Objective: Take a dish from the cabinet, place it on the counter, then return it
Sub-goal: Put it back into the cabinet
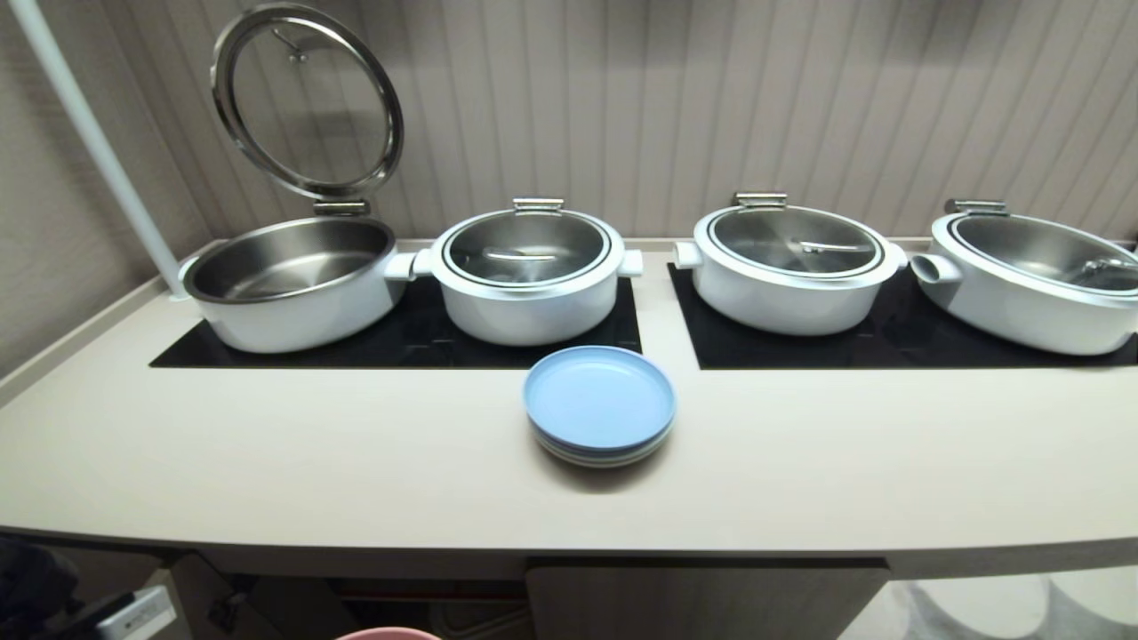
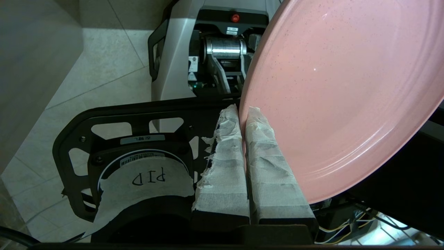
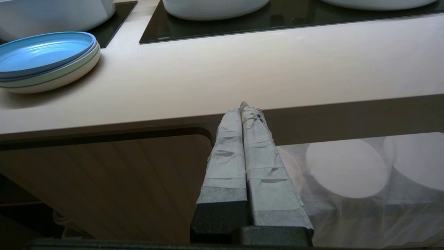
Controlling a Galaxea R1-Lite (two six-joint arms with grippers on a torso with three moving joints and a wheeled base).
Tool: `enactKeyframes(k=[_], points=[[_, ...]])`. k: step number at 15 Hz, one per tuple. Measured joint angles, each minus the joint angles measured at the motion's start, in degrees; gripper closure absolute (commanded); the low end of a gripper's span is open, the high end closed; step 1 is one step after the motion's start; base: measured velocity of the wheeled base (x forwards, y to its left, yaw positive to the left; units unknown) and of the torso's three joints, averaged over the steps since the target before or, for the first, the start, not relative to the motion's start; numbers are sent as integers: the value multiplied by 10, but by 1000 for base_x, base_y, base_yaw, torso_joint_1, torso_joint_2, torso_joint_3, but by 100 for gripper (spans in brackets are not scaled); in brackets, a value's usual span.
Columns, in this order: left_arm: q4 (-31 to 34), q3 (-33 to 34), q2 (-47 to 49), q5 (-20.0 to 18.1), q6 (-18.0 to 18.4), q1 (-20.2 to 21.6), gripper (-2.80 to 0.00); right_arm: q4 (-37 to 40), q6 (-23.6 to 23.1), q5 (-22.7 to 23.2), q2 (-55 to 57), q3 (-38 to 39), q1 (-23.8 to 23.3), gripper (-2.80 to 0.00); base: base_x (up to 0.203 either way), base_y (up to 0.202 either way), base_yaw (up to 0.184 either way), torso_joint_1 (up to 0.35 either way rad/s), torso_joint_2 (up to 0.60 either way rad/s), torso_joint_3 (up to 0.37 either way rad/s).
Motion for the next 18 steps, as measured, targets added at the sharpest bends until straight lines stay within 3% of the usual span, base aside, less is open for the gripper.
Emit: enactKeyframes(k=[3,18], points=[[0,0,0,0,0,0,0,0,0,0,0,0,0,0,0,0,0,-31,49,35],[-1,0,1,-1,0,0,0,0,0,0,0,0,0,0,0,0,0,-147,316,164]])
